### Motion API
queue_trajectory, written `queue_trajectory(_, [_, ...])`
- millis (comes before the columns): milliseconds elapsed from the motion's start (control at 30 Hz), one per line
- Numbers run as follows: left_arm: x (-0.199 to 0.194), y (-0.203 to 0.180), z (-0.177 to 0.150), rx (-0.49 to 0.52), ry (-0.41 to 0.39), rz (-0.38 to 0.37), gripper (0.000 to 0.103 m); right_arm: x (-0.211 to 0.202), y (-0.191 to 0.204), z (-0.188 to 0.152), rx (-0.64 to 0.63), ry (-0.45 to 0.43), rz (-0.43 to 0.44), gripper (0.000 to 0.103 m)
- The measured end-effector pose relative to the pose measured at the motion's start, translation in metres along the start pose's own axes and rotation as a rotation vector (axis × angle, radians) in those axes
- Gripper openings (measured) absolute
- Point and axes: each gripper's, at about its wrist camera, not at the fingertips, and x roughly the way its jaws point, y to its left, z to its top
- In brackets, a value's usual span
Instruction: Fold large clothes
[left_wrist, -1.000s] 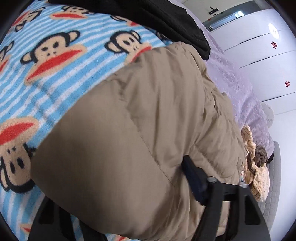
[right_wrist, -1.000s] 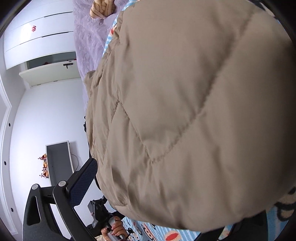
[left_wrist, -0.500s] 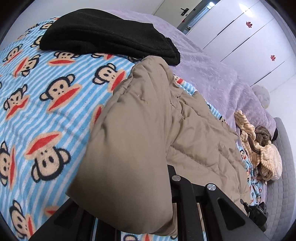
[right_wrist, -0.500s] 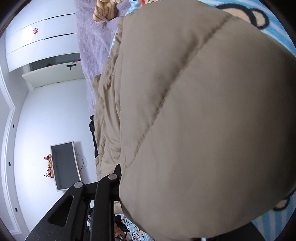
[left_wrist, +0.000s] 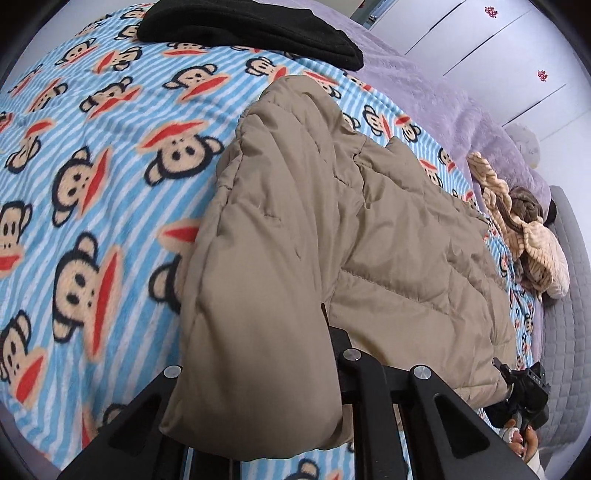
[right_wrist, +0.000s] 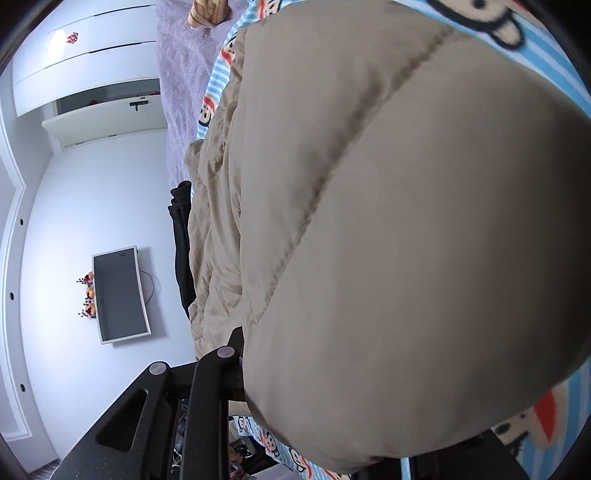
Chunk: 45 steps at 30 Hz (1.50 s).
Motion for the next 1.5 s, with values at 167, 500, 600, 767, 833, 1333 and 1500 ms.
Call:
queue_trajectory(167, [-0.006,0.022,-0.023,0.0,0.018,0.001,0.018,-0.015,-0.022,-0.042,0.045,-0.021,0.009,0.027])
queue_trajectory(500, [-0.036,0.051,-0.045,0.072,-0.013,0.209,0.052,-0.022,-0.037,-0.074,0.096,-0.069,-0.07,0.04])
queue_trajectory(600, [-0.061,0.061,-0.041,0.079,-0.067,0.268,0.052,-0.033,-0.028,-0.077,0.075,-0.097,-0.166,0.053])
queue_trajectory(767, [-0.086,0.057,-0.03,0.106,-0.132,0.257,0.052,-0.062,-0.018,-0.093,0.049,-0.162,-0.289,0.058])
queue_trajectory(833, [-0.085,0.049,-0.028,0.139,-0.131,0.248,0.052,-0.08,-0.022,-0.106,0.045,-0.202,-0.302,0.057])
queue_trajectory(1333, [-0.008,-0.055,0.026,0.331,-0.098,0.23,0.052,-0.077,0.067,-0.099,-0.268,-0.205,-0.453,0.03])
queue_trajectory(1500, [0.041,-0.074,0.043,0.35,-0.094,0.345,0.052,-0.028,0.095,-0.063,-0.42,-0.16,-0.54,0.03])
